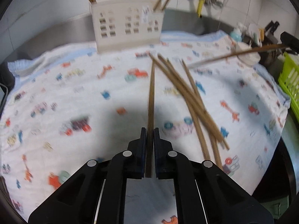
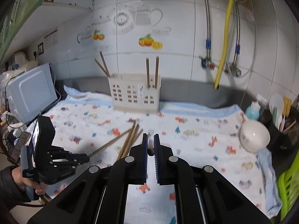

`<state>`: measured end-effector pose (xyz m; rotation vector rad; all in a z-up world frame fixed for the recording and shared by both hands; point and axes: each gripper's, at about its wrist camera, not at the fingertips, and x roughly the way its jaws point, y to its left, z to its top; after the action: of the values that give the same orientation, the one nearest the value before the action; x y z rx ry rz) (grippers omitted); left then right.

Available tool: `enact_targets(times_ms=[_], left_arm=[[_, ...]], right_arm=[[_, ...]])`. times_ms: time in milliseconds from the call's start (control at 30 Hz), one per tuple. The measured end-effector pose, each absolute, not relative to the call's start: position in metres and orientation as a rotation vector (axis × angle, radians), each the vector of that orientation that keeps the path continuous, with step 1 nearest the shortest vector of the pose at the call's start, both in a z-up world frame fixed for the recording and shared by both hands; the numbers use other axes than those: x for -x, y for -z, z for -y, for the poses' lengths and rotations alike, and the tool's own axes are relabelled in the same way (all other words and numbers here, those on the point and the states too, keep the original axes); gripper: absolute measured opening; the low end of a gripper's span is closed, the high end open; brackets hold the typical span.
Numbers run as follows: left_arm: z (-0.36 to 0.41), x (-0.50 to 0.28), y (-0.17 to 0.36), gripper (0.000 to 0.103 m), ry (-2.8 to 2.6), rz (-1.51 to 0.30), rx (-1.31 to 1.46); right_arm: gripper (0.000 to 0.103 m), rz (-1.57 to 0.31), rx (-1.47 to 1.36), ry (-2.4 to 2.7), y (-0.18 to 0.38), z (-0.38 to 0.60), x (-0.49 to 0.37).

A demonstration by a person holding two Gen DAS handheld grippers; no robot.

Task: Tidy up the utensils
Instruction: 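Raise both held chopsticks up over the white holder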

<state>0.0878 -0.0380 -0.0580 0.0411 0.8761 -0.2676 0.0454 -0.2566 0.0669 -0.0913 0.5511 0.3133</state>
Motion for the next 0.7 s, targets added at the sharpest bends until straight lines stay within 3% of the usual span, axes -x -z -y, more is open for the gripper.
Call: enact_targets(times_ms=[400,700], left_arm=[[0.018,-0.101,-0.032,0.006,0.290,-0.622,-0.015],[0.018,-0.122,-0.056,0.006,0.318,-0.596,-0.030]], right_arm=[[0.006,-0.499,0.136,-0.420,-0.131,0.249,-0.071],[0.006,-0.477,0.172,-0.491,-0.162,0.225,-0.102]])
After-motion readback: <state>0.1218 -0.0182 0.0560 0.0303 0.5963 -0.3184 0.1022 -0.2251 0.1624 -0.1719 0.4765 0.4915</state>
